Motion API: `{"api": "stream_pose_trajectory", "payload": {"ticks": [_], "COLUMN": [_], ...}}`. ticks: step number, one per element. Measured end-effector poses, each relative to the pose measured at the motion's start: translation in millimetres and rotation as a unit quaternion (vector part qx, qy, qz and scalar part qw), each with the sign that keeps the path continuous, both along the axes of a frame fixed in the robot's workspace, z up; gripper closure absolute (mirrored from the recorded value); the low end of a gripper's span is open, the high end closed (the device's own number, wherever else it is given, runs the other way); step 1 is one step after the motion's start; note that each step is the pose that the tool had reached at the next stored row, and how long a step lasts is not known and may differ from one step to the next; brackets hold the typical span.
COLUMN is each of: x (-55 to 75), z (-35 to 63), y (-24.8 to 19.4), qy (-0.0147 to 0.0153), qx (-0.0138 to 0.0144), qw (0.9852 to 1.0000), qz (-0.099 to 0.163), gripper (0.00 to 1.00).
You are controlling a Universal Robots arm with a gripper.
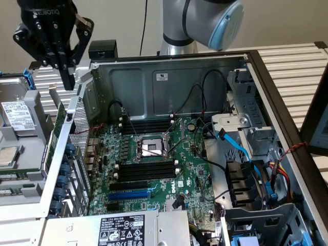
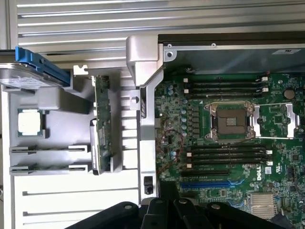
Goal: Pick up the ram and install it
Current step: 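Reach for the ram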
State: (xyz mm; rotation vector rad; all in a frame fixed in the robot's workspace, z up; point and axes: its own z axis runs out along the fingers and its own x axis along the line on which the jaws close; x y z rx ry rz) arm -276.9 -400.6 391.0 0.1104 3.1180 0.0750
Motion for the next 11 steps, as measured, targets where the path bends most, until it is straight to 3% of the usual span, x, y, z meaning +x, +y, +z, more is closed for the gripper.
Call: {"api": "stream_pose_trajectory", "payload": {"ticks": [11], "x": [-50.0], "z": [-0.6], "y": [-0.5], "qy": [0.0], "qx": [0.0012], "qw": [1.0], "qz": [0.0], "gripper": [0.89]}}
